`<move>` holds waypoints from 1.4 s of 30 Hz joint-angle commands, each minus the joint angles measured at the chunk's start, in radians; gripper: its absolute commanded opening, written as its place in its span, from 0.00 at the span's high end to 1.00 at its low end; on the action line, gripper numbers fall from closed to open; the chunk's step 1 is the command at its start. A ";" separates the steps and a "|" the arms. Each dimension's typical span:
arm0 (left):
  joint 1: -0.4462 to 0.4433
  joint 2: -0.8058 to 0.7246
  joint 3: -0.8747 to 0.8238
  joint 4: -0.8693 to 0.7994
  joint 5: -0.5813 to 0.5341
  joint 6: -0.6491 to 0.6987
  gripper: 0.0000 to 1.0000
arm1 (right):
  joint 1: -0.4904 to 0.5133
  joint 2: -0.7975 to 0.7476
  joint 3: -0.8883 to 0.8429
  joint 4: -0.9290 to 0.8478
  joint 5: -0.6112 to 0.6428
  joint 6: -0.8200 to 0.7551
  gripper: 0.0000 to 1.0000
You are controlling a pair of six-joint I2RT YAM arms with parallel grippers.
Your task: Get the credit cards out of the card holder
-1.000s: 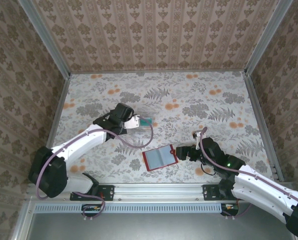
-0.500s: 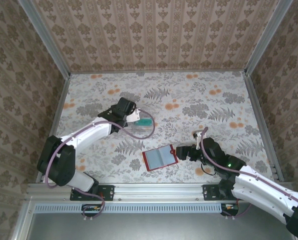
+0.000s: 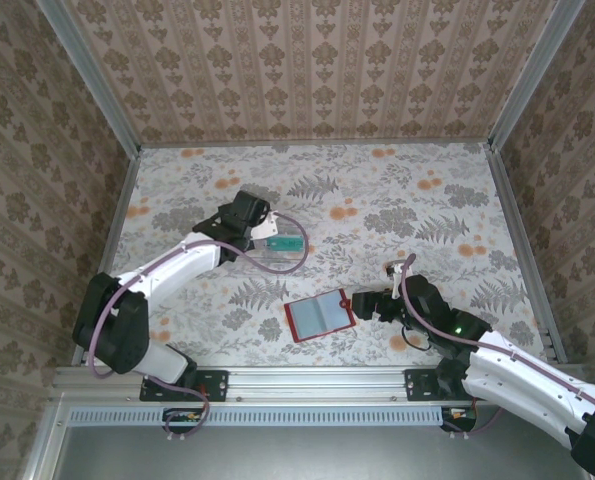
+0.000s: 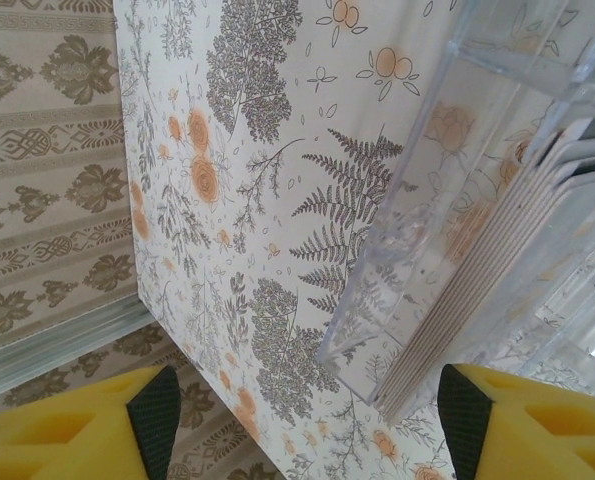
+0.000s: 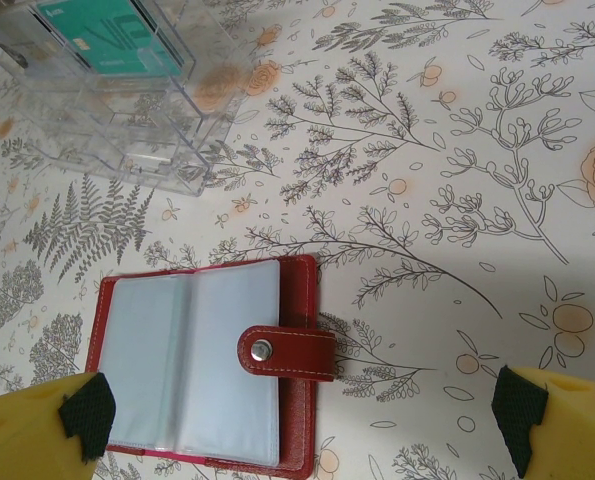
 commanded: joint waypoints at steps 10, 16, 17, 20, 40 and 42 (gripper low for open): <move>-0.060 -0.249 0.036 -0.241 0.065 -0.403 0.24 | -0.002 0.025 -0.003 0.042 -0.090 -0.029 0.11; -0.072 -0.424 0.000 -0.234 0.280 -0.862 0.15 | 0.021 0.136 0.061 0.044 -0.125 -0.060 0.38; -0.073 -0.469 -0.030 -0.209 0.342 -0.920 0.16 | 0.028 0.166 0.073 0.045 -0.126 -0.065 0.42; -0.077 -0.600 -0.128 -0.128 0.444 -1.138 0.19 | 0.050 0.258 0.103 0.067 -0.129 -0.072 0.49; -0.442 -0.536 -0.528 0.130 0.311 -2.042 0.36 | 0.143 0.622 0.108 0.185 -0.094 0.032 0.72; -0.475 -0.455 -0.494 0.133 0.309 -2.035 0.36 | 0.166 0.622 0.103 0.188 -0.087 0.050 0.72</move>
